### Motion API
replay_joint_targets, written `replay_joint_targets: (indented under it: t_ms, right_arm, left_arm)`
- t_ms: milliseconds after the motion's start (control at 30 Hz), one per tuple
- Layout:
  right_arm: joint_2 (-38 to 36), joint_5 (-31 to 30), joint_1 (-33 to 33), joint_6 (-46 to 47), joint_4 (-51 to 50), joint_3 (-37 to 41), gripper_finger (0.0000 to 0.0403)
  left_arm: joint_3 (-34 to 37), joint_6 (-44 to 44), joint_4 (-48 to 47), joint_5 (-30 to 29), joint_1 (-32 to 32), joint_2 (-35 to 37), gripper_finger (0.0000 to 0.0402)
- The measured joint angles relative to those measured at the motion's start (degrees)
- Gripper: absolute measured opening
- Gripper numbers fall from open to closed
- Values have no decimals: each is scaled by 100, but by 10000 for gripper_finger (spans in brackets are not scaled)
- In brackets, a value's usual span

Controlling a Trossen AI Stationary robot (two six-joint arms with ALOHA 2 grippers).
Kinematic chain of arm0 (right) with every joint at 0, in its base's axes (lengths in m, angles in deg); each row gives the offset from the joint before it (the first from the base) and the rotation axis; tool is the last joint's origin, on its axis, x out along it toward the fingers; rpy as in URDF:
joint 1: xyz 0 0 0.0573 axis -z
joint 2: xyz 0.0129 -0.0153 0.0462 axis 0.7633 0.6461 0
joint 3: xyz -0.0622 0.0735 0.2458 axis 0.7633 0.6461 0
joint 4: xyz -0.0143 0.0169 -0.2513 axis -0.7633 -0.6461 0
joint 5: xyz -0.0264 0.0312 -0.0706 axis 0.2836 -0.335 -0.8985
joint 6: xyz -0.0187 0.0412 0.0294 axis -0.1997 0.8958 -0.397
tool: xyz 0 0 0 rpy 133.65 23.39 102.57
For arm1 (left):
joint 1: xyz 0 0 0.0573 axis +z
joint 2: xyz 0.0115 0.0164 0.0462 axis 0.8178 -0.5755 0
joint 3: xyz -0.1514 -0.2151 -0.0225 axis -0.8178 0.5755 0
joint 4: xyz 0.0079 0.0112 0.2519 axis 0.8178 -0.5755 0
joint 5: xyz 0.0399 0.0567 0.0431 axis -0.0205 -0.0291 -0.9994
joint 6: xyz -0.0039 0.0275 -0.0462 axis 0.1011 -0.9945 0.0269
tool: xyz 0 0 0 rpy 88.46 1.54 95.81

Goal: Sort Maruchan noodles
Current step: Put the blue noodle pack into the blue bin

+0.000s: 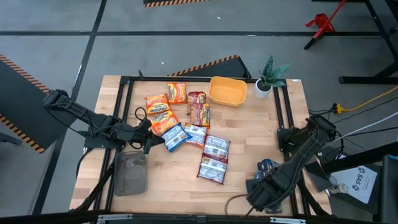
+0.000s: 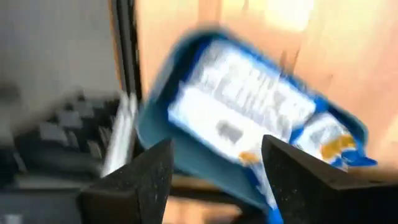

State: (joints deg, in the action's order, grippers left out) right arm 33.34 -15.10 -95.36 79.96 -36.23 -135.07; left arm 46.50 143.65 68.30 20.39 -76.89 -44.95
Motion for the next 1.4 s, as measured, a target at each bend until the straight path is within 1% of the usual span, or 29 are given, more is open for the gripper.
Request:
replay_joint_targets:
  t_ms: [100, 167, 267, 333, 400, 467, 533, 567, 633, 733, 800, 867, 900, 967, 1033, 1067, 1233, 1300, 1400]
  right_arm:
    - [-6, -875, -22, 931, 84, 4, 209]
    - [13, -1243, -11, 1410, 58, 84, 196]
    - [17, -1360, 26, 1905, 178, 391, 176]
    - [19, -1269, 67, 2187, 606, 691, 164]
    - [33, -1145, 69, 2432, 1131, 958, 157]
    - [36, -1417, 150, 2760, 1672, 1067, 153]
    - [28, -1913, 317, 3065, 2087, 1075, 152]
    - [-2, -2159, 459, 3159, 2221, 1082, 152]
    - [-80, -2587, 823, 3223, 2537, 1080, 152]
    - [-119, -3045, 1486, 3152, 3070, 1078, 152]
    - [-114, -3125, 2006, 2835, 3600, 1083, 152]
    - [-89, -3044, 2536, 2594, 4256, 1155, 153]
    - [-67, -2893, 2780, 2491, 4624, 1226, 155]
    - [0, -2560, 3186, 2344, 5419, 1430, 168]
    - [125, -2294, 3453, 2336, 6325, 1606, 188]
    - [192, -2246, 3511, 2376, 6615, 1711, 200]
    - [866, -2453, 3547, 3220, 8000, 1891, 253]
    - [1165, -2430, 3545, 3515, 8716, 1858, 266]
    - [1565, -2464, 3525, 3847, 9288, 1780, 274]
  left_arm:
    - [0, -3, 2, -73, 0, -2, 45]
    - [0, -5, 2, -159, 0, -2, 45]
    - [0, 71, 19, -192, 0, -2, 45]
    - [0, 187, 46, -179, 0, -2, 45]
    - [0, 385, 263, -103, 0, -2, 45]
    - [-2, 421, 695, -95, 19, 1, 45]
    - [-38, 423, 987, -45, 155, 1, 45]
    - [-111, 414, 977, 39, 284, -3, 45]
    - [-342, 246, 796, 399, 612, -48, 45]
    - [-710, -115, -34, 1188, 1136, -184, 41]
    - [-923, -450, -727, 1732, 1420, -363, 36]
    - [-994, -802, -1331, 2184, 1610, -542, 29]
    - [-975, -946, -1548, 2339, 1658, -613, 24]
    - [-876, -1191, -1639, 2511, 1713, -732, 11]
    - [-701, -1364, -1695, 2509, 1778, -767, 3]
    - [-608, -1437, -1686, 2465, 1818, -763, 3]
    - [-233, -1723, -1632, 2126, 2047, -766, 1]
    - [-140, -1870, -1545, 2113, 2145, -762, 2]
    - [-4, -2045, -1418, 2135, 2312, -799, 1]
